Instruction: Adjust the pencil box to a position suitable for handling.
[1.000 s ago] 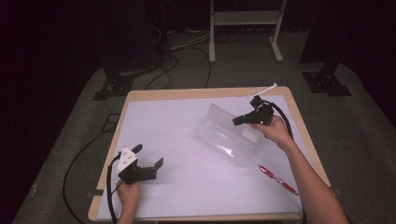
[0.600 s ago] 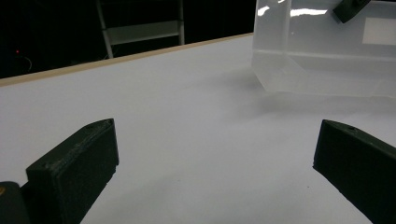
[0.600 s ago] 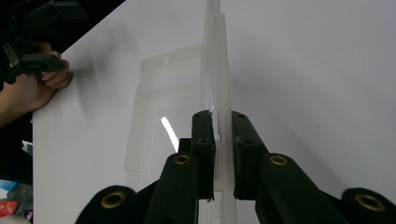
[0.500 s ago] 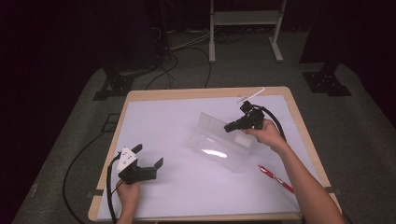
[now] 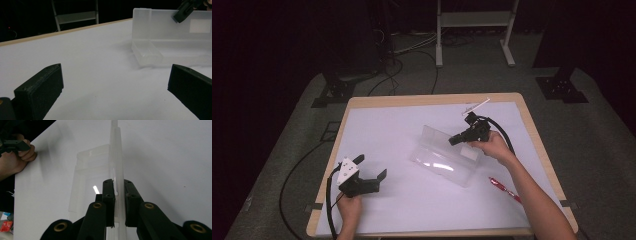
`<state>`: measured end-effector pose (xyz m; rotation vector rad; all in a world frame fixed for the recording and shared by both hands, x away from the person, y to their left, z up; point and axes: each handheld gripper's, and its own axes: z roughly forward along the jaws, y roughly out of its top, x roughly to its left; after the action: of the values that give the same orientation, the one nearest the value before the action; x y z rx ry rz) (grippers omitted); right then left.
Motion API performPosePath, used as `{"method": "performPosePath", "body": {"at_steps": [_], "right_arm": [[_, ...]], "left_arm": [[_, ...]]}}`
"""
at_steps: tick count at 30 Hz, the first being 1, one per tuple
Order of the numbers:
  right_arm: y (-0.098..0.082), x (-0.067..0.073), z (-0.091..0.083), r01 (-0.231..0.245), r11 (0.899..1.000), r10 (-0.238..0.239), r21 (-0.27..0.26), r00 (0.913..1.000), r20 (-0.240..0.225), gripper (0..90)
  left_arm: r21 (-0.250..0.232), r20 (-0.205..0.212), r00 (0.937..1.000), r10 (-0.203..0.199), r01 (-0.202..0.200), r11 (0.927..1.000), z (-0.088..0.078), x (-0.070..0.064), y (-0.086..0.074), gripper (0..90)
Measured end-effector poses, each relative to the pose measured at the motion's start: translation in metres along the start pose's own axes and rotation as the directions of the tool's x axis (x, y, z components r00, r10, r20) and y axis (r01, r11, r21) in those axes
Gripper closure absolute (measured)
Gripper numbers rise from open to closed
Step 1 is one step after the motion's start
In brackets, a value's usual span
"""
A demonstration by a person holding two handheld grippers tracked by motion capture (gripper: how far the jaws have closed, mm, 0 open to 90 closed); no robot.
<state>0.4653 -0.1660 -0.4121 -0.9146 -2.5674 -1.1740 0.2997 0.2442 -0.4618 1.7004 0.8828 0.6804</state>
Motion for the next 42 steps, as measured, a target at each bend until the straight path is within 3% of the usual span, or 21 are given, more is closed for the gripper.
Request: {"method": "performPosePath", "body": {"at_steps": [12,15,18,27,35,42], "right_arm": [[-0.004,-0.002,0.004,0.004,1.0,-0.004,0.007,1.0,0.004,79.7],[-0.004,0.0,0.002,0.008,1.0,-0.008,-0.013,0.9999,0.014,67.1],[-0.004,0.003,-0.004,0.017,1.0,-0.016,-0.023,0.9989,0.045,60.9],[-0.014,0.009,-0.035,0.034,0.997,-0.027,-0.066,0.9944,0.102,52.0],[-0.038,0.018,-0.073,0.047,0.993,-0.028,-0.111,0.9853,0.168,46.3],[-0.056,0.027,-0.093,0.056,0.99,-0.029,-0.126,0.9779,0.207,45.4]], "left_arm": [[0.001,0.0,1.0,0.001,-0.001,1.0,0.0,0.0,0.0,0.0],[0.001,0.0,1.0,0.001,-0.001,1.0,0.0,0.0,0.0,0.0],[0.001,0.0,1.0,0.001,-0.001,1.0,0.0,0.0,0.0,0.0],[0.003,-0.002,1.0,0.003,-0.003,1.0,0.0,0.0,0.0,0.0],[0.004,-0.003,1.0,0.004,-0.004,1.0,0.0,-0.001,0.0,0.0],[0.004,-0.005,1.0,0.004,-0.004,1.0,0.0,-0.001,0.0,0.0]]}}
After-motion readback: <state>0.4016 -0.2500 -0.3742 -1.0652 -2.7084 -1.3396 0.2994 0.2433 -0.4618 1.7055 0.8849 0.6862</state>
